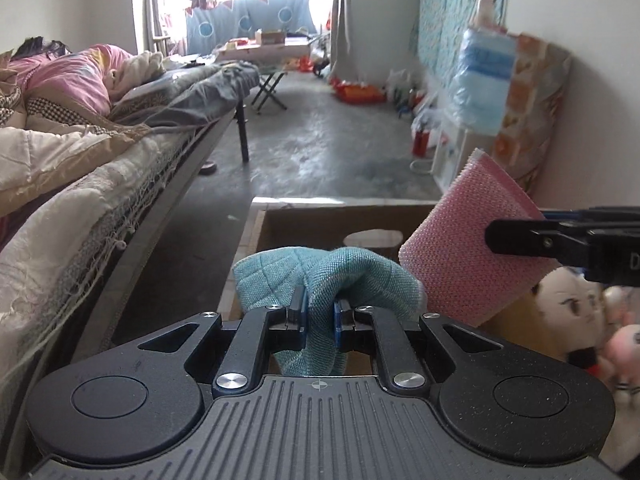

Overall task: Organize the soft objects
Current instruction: 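Carry the blue towel and pink scrubber over the cardboard box with both tools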

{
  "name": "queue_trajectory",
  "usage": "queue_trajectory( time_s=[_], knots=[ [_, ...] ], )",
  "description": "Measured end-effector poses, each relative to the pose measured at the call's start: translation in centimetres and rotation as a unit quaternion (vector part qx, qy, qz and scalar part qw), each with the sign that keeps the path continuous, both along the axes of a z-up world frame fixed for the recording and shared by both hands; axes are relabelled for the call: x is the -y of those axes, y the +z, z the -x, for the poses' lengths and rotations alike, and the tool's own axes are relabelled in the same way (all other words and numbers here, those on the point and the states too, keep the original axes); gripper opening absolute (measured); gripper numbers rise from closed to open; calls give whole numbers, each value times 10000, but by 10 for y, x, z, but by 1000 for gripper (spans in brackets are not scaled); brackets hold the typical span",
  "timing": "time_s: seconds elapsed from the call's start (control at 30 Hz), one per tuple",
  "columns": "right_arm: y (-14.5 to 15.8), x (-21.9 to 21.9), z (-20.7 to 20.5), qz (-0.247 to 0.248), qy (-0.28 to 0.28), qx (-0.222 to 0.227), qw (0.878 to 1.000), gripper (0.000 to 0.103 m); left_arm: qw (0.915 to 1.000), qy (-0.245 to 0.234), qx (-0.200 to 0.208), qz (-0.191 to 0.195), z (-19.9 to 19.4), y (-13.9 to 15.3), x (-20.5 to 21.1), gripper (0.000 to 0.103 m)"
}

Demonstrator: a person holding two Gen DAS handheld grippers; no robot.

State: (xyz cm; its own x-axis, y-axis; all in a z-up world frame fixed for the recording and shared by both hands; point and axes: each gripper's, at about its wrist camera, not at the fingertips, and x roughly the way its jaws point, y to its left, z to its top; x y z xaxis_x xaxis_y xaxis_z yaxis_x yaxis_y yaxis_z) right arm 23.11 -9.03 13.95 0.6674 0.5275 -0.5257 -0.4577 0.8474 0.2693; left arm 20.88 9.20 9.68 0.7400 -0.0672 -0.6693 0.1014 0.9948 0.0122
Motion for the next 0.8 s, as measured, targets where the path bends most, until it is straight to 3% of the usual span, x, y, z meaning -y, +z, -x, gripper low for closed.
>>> queue_trajectory(
  time_s=[0.1,0.37,0.6,0.8],
  knots=[
    [-13,-11,-37,98,4,-478,9988,31,9995,-6,-292,-153,-21,-9,1,10],
    [-44,-29,-92,261,-111,-1220,9921,31,9961,-118,-630,-602,-54,-29,16,11],
    [-65,-28,-111,243,-216,-1565,9871,31,9911,-123,-829,-1036,-67,-49,31,11],
    [-81,-16,-121,-19,-436,-1691,9846,31,9897,44,-925,-1088,-82,-64,33,12]
  ],
)
